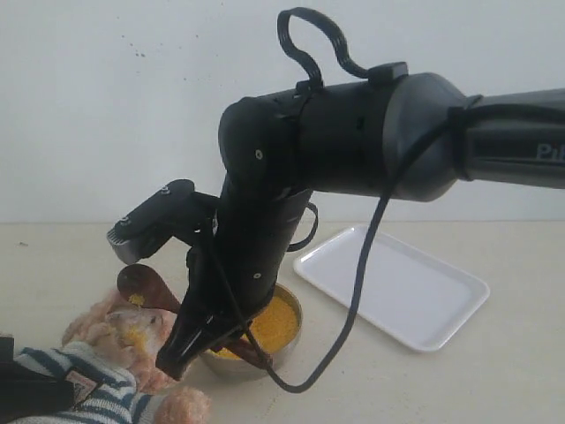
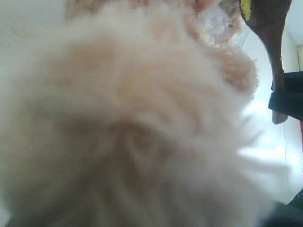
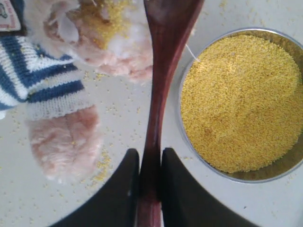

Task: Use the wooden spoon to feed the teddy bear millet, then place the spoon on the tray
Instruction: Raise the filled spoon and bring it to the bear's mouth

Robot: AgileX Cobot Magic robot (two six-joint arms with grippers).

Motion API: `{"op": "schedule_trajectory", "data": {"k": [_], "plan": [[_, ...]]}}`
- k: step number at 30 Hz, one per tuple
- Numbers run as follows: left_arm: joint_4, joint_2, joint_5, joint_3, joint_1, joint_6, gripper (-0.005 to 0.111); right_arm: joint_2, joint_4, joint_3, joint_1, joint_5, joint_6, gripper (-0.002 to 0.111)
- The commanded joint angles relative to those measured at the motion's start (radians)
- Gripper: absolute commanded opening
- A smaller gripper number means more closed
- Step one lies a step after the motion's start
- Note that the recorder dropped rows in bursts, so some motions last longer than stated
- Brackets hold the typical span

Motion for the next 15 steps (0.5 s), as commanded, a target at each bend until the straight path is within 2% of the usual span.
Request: {"op": "schedule_trajectory", "data": {"k": [1,5,12,15], "plan": [[-0.021,-0.008,0.023,0.004,0.000,0.005,0.004,-0.007,-0.062,-0.002,0.011,0.023,0.012,0.000],[-0.021,-0.008,0.023,0.004,0.000,0.005,0.004,-0.007,-0.136,-0.002,0.057,0.026,0.029,0.000],[-0.021,-0.008,0.023,0.004,0.000,0.005,0.004,-0.007,-0.384,-0.002,0.141,0.031,0.174,0.000],[-0.021,-0.008,0.023,0.004,0.000,0.005,0.004,-0.007,-0.419,-0.002,0.160,0.046,0.192,0.000]]}}
